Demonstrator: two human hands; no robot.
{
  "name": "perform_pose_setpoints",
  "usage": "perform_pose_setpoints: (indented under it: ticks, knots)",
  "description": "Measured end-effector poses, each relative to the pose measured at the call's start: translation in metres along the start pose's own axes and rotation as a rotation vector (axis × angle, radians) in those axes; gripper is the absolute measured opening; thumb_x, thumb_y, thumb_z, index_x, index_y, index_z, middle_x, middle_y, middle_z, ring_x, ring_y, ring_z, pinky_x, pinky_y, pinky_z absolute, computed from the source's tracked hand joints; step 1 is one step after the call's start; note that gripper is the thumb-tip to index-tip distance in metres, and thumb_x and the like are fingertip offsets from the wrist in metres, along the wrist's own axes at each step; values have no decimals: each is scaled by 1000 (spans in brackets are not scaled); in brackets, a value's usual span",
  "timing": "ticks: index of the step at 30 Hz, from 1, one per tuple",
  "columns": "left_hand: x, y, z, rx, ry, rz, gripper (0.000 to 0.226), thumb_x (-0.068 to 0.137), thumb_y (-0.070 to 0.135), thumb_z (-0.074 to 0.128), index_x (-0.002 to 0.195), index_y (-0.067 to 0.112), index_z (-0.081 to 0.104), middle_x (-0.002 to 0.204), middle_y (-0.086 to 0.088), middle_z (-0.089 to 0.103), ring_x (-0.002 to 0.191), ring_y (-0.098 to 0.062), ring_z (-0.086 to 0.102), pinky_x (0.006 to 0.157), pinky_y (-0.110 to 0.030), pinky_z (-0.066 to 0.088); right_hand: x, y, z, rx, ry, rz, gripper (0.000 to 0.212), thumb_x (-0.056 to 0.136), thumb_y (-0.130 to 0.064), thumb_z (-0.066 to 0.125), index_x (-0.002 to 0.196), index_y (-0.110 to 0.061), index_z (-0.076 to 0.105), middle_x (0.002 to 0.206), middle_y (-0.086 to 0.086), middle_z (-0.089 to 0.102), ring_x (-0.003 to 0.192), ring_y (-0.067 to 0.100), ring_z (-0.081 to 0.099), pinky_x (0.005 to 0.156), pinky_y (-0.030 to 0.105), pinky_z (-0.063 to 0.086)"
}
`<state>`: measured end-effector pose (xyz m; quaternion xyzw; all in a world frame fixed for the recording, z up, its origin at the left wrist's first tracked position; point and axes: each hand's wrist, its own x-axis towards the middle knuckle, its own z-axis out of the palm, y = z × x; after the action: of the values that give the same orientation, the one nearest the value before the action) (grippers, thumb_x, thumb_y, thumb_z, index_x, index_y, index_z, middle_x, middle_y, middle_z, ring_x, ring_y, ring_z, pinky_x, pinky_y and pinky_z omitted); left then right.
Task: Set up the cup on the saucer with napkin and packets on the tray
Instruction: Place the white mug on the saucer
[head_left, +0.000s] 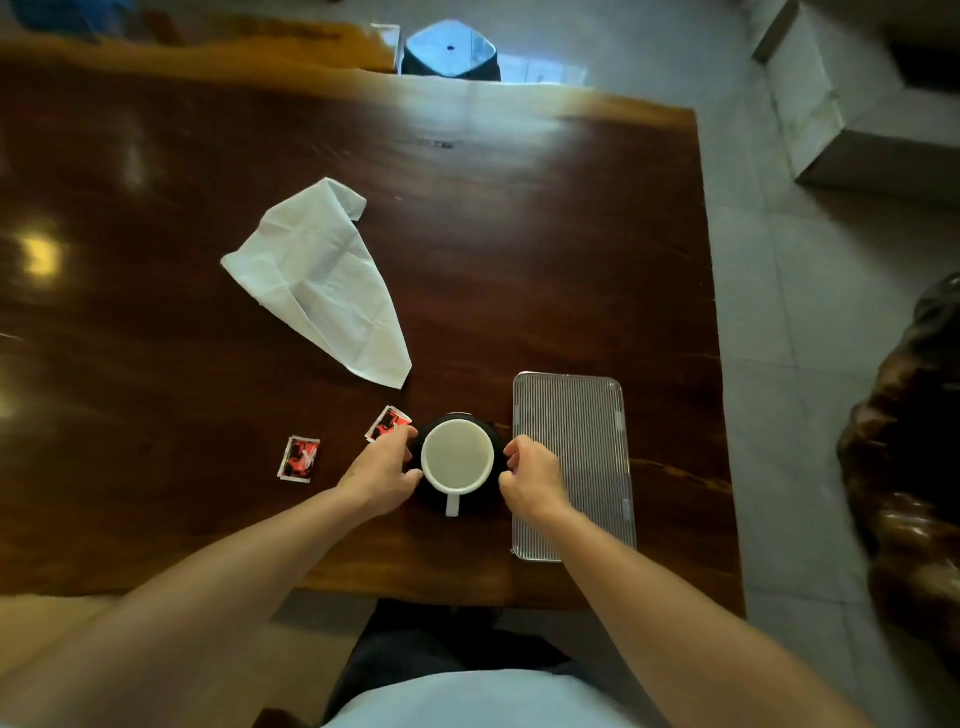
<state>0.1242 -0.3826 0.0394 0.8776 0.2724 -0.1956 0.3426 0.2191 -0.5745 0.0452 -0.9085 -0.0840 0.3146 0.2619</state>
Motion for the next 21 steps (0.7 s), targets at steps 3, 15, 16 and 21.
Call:
perform_pose_setpoints:
  ticks: [3,15,16,21]
  knots:
    - [-9,8,-11,4,53,28,41,91,23,64,130,18,51,101,0,64,94,-20,61,83,-35,51,-7,-11,-9,-36,39,-47,23,86,-6,57,107,-12,62,104,5,61,95,23,59,79,36,52]
    - [-39,28,-43,126,129,112,12,93,28,59,103,22,61,99,-1,69,88,-21,65,77,-37,55,-24,-46,-20,-19,44,-225,15,91,-13,55,101,-14,67,99,5,66,93,22,62,78,34,52]
    - [-41,28,-45,130,125,115,11,94,30,59,102,23,61,98,-1,70,86,-21,65,76,-38,55,-24,-49,-20,-17,44,-230,15,91,-14,56,101,-14,68,99,5,65,94,22,62,78,34,52]
    - [-52,26,-50,132,122,119,13,95,34,58,100,23,61,94,-2,70,82,-21,66,71,-38,55,-23,-60,-14,-12,27,-253,16,89,-17,57,99,-12,69,101,8,70,95,25,64,80,36,53]
